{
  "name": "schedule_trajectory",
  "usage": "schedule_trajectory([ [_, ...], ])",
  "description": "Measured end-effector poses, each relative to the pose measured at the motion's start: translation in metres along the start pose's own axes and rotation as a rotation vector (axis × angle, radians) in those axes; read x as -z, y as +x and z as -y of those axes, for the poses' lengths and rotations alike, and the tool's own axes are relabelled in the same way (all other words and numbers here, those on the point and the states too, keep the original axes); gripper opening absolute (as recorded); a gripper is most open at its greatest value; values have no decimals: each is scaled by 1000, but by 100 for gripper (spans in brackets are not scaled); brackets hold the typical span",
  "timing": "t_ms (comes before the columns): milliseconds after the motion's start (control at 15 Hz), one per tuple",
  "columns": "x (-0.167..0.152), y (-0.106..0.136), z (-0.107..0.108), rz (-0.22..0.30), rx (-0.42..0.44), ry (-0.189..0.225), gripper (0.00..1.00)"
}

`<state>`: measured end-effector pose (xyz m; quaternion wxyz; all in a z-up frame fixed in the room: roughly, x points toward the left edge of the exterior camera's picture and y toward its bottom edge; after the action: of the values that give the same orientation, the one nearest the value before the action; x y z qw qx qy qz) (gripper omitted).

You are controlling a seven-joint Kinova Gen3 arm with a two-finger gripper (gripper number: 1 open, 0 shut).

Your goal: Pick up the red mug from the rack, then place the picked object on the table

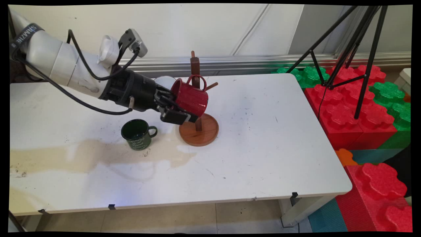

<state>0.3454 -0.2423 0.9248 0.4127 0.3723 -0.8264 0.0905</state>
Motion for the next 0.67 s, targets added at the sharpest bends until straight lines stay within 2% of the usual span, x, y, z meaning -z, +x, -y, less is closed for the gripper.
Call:
schedule_trajectory([
  [400,4,-4,2,-2,0,32,0],
  [667,12,-8,0,6,7,39,0],
])
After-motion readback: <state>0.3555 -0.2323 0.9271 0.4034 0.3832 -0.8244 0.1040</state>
